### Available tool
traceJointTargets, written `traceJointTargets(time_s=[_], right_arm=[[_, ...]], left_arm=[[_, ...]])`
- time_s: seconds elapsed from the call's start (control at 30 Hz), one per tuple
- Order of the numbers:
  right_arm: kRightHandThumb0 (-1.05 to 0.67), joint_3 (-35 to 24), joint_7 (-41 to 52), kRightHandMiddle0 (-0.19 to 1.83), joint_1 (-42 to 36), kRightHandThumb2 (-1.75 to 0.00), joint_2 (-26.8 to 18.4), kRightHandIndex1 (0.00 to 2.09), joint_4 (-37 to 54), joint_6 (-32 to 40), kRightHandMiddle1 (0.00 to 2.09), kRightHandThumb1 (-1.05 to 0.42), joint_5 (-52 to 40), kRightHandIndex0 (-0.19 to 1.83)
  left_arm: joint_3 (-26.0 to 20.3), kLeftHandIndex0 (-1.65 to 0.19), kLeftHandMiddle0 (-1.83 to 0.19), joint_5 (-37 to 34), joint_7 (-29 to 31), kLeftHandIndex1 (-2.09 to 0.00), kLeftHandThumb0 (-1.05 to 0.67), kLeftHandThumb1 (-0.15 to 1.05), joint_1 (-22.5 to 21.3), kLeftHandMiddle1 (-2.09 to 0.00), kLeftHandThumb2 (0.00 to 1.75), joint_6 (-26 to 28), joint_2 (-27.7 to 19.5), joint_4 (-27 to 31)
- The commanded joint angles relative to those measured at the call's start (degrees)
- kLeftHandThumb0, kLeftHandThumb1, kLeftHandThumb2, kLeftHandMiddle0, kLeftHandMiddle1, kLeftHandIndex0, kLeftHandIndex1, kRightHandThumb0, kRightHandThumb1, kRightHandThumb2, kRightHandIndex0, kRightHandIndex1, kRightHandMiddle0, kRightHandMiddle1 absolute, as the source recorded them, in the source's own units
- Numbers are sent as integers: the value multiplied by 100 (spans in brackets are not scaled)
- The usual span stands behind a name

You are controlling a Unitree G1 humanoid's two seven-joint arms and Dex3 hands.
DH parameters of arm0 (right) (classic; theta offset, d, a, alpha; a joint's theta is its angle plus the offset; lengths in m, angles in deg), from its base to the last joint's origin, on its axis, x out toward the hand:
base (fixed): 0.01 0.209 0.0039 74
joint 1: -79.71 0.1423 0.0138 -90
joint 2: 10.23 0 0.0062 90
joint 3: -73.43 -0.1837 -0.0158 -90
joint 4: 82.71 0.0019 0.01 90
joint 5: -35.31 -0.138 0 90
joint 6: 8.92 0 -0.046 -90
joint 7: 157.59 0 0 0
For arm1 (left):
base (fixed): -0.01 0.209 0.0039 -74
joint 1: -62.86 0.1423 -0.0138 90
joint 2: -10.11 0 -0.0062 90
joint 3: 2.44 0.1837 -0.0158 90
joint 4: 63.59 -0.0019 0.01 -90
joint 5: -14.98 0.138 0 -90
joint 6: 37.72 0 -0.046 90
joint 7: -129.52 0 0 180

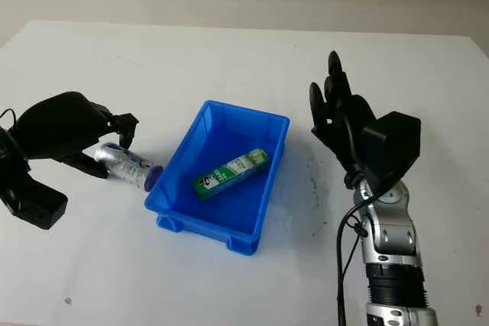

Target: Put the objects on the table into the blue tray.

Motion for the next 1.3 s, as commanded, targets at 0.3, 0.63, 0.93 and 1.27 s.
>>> traceJointTargets(time_s=[0.3,0.63,0.93,1.27], right_arm=[[-69,-20,-63,-19,100,-63,-21,0,17,-9,0,-105,36,-19],[-71,-31,-29,-19,44,-61,5,0,70,-5,0,-105,-69,-19],[-71,3,18,-19,33,-62,5,0,9,-85,0,-105,-76,-19],[-72,9,57,-19,25,-62,16,0,-41,-118,0,-105,-69,-19]], left_arm=[[-137,-48,-83,-565,879,-209,-47,105,724,-209,36,358,285,984],[-1448,-33,-59,-1079,506,-209,-42,105,55,-209,33,1743,-72,1306],[-2200,-37,-71,-1132,115,-209,-45,105,103,-209,30,2511,-246,1968],[-2421,-50,-88,-1558,-92,-209,-48,105,97,-209,25,2400,-119,2304]])
